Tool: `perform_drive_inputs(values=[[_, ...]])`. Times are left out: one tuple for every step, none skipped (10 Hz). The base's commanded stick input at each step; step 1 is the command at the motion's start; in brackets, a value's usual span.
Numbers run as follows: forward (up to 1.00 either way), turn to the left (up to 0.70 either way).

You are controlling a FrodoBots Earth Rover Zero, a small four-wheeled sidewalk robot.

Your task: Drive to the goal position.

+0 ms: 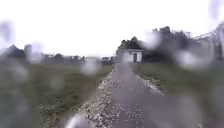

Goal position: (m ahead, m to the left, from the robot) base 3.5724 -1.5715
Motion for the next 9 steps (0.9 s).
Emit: perform_drive_inputs(values=[[1.00,-0.08],[1.00,0.00],[1.00,0.00],[1.00,0.00],[1.00,0.00],[1.00,0.00],[1.00,0.00],[1.00,0.00],[1.00,0.00]])
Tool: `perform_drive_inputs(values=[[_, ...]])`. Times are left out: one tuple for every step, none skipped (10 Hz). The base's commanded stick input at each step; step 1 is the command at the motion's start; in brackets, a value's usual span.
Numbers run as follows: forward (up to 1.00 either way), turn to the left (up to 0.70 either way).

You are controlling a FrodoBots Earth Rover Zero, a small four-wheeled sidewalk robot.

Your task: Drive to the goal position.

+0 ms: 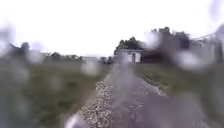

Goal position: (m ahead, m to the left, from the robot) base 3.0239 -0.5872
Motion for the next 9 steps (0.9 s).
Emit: perform_drive_inputs(values=[[1.00,0.00],[1.00,0.00],[1.00,-0.13],[1.00,-0.24],[1.00,-0.30],[1.00,-0.09],[1.00,0.00],[1.00,0.00],[1.00,0.00]])
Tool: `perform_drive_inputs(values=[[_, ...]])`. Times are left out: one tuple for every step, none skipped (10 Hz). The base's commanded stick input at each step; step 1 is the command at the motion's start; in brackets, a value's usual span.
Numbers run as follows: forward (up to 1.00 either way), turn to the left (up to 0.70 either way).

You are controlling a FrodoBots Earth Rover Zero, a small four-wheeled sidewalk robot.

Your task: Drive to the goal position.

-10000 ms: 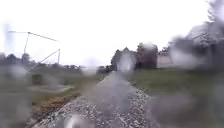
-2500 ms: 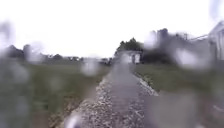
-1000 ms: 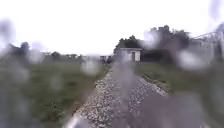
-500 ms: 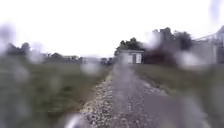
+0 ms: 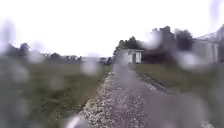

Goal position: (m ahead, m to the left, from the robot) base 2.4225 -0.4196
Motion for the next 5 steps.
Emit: perform_drive_inputs(values=[[1.00,0.00],[1.00,0.00],[1.00,0.00],[1.00,-0.08],[1.00,-0.31]])
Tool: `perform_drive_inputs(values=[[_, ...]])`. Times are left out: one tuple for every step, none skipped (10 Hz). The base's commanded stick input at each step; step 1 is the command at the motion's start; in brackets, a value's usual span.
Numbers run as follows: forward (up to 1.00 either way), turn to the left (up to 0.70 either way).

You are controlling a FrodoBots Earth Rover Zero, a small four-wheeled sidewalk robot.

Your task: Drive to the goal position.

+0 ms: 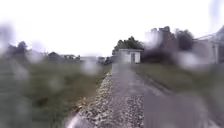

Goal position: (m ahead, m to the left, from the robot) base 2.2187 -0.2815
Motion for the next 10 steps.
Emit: perform_drive_inputs(values=[[1.00,-0.40],[1.00,-0.40],[1.00,-0.40],[1.00,-0.40],[1.00,-0.40],[1.00,-0.40],[1.00,0.00],[1.00,0.00],[1.00,0.00],[1.00,0.00]])
